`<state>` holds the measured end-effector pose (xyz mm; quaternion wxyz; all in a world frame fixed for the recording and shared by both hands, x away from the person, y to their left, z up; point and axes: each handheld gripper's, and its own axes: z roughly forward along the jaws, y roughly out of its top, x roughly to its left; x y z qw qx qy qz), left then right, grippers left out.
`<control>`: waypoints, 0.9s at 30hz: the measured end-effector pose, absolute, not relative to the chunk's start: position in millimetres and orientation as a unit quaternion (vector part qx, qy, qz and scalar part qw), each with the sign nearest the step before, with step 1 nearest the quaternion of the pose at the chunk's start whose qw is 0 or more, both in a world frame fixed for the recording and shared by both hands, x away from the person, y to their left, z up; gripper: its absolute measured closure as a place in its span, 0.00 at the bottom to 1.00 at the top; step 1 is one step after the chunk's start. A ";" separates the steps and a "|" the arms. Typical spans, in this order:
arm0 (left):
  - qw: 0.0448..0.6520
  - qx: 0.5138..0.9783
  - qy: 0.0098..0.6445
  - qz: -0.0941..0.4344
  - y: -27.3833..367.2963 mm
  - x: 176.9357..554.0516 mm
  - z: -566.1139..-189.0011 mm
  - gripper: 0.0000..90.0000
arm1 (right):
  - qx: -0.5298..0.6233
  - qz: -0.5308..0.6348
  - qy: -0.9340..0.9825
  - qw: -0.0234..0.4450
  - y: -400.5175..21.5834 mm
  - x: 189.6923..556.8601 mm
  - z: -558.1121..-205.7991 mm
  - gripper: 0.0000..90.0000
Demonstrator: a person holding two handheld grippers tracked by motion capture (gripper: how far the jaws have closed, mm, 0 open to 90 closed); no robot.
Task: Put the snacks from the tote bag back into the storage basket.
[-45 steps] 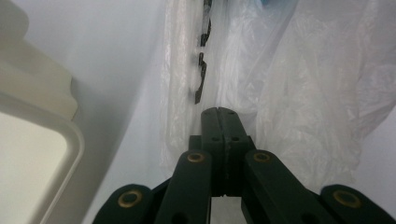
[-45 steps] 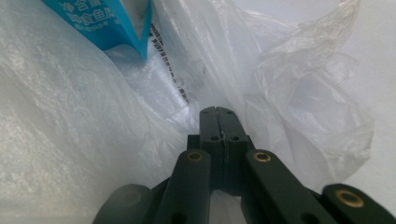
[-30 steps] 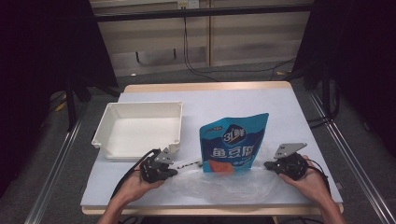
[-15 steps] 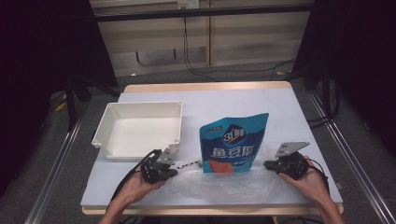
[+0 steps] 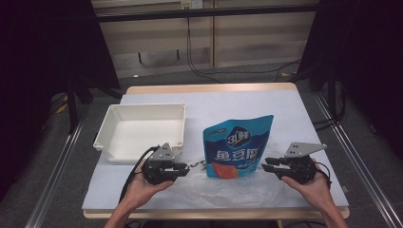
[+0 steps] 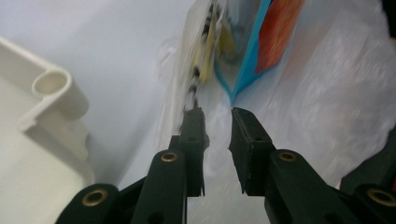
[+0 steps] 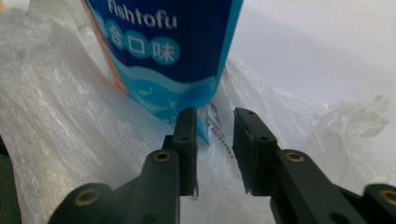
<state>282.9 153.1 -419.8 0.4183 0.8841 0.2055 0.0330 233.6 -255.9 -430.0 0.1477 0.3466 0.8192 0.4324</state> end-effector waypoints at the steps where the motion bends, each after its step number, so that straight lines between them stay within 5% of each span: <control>1: 0.423 0.880 0.212 0.029 150.0 284.2 -418.0 0.84 | 0.346 0.438 0.817 0.146 -254.9 233.3 -429.4 0.76; 17: 0.414 0.894 0.170 0.001 97.0 261.1 -425.0 0.86 | 0.325 0.387 0.859 0.080 -220.4 215.0 -466.1 0.89; 27: 0.397 0.902 0.167 -0.014 74.8 252.0 -461.0 0.87 | 0.311 0.371 0.873 0.062 -210.1 212.0 -476.6 0.93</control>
